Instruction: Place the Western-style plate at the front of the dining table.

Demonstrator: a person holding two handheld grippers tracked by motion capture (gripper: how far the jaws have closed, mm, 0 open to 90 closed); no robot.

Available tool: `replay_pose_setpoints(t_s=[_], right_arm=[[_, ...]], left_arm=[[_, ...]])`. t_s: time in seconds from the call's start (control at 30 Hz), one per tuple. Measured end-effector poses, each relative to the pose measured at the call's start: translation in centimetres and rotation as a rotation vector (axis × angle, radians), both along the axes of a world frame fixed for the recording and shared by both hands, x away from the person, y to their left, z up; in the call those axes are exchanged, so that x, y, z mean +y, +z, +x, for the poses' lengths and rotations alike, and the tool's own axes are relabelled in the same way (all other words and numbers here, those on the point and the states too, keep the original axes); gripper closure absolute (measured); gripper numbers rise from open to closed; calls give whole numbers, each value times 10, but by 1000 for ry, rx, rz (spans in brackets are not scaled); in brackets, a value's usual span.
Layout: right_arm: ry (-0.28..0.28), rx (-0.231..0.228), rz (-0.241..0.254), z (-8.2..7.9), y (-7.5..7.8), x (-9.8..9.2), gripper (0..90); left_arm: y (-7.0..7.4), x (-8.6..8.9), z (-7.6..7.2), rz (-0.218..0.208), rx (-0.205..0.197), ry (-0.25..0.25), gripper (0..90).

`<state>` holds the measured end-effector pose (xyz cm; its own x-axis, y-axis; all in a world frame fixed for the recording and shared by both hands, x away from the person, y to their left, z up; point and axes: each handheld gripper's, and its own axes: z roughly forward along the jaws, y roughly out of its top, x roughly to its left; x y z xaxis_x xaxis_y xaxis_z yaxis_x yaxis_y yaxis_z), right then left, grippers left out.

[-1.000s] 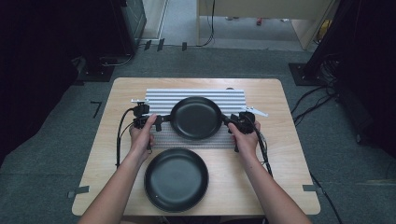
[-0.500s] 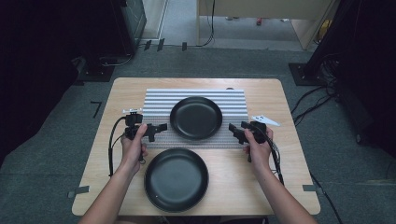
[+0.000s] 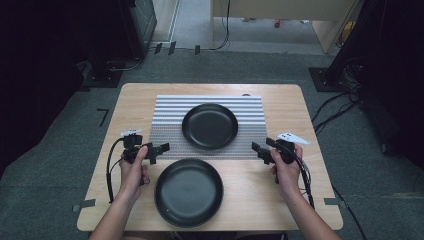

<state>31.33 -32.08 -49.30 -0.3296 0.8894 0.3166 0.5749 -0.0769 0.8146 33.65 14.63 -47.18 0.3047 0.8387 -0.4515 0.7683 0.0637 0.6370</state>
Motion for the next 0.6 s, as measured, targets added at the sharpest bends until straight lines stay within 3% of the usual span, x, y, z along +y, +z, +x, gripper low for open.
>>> replay_pose_setpoints(t_s=[0.27,0.47,0.6], right_arm=[[-4,16,-18,-16,-8,-13,283],[-9,23,-42,-25,-9,-23,279],[-15,27,-53,-32,-11,-30,274]], left_arm=[[-12,18,-23,20,7,16,158],[-16,30,-41,83,-7,37,159],[-18,38,-49,91,-12,49,158]])
